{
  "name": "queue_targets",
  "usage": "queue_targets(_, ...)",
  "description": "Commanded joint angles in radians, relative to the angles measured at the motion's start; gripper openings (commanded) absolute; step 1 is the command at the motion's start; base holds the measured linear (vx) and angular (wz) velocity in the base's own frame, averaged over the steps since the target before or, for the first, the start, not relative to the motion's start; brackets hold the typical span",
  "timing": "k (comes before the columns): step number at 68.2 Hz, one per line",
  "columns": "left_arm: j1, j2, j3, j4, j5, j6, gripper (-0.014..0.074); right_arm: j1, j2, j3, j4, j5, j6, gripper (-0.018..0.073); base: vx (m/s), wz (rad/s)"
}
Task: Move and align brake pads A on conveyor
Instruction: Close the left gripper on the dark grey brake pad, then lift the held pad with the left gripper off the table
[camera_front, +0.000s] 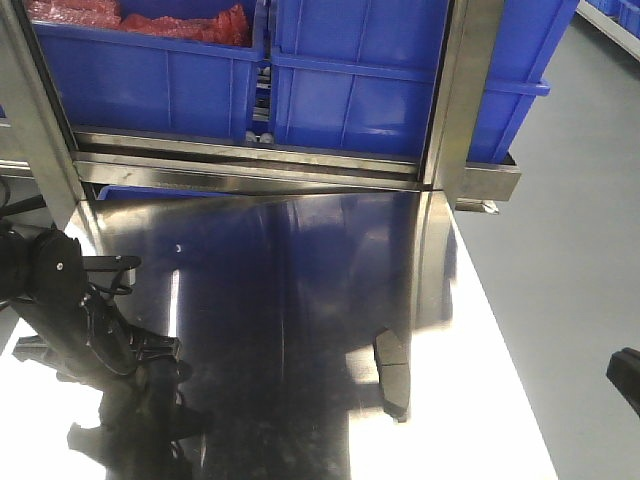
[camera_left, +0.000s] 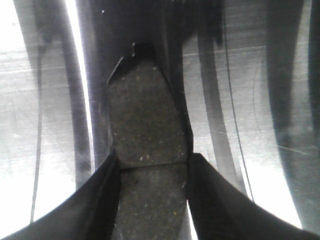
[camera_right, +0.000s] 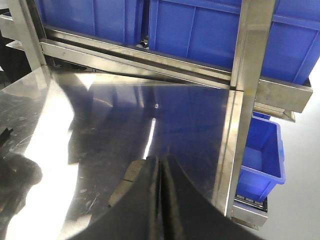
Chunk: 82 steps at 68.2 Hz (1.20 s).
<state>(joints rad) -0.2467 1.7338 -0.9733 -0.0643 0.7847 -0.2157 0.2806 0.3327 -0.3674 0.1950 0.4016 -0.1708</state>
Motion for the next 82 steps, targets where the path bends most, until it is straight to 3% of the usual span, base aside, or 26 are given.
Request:
queue_targets(1, -0.004, -0.038, -0.025, -0.004, -0.016, 0.008, 0.0183, -0.002, 0.012, -0.024, 0.000, -0.076, -0.002, -0.0006, 0.00, 0.00)
queue_targets(23, -0.004, -0.155, 0.041, -0.003, -0.058, 0.041, 0.0183, -0.002, 0.012, -0.024, 0.000, -0.076, -0.002, -0.0006, 0.00, 0.00)
queue_targets(45, -0.004, -0.394, 0.173, -0.004, -0.094, 0.068, 0.0183, -0.002, 0.012, -0.024, 0.000, -0.076, -0.002, -0.0006, 0.00, 0.00)
queue_targets(64, -0.004, -0.647, 0.257, -0.004, -0.059, 0.074, 0.0183, -0.002, 0.012, -0.024, 0.000, -0.076, -0.002, -0.0006, 0.00, 0.00)
queue_targets(82, -0.004, -0.780, 0.257, -0.005, -0.013, 0.074, 0.0183, -0.002, 0.012, -0.024, 0.000, -0.076, -0.002, -0.0006, 0.00, 0.00)
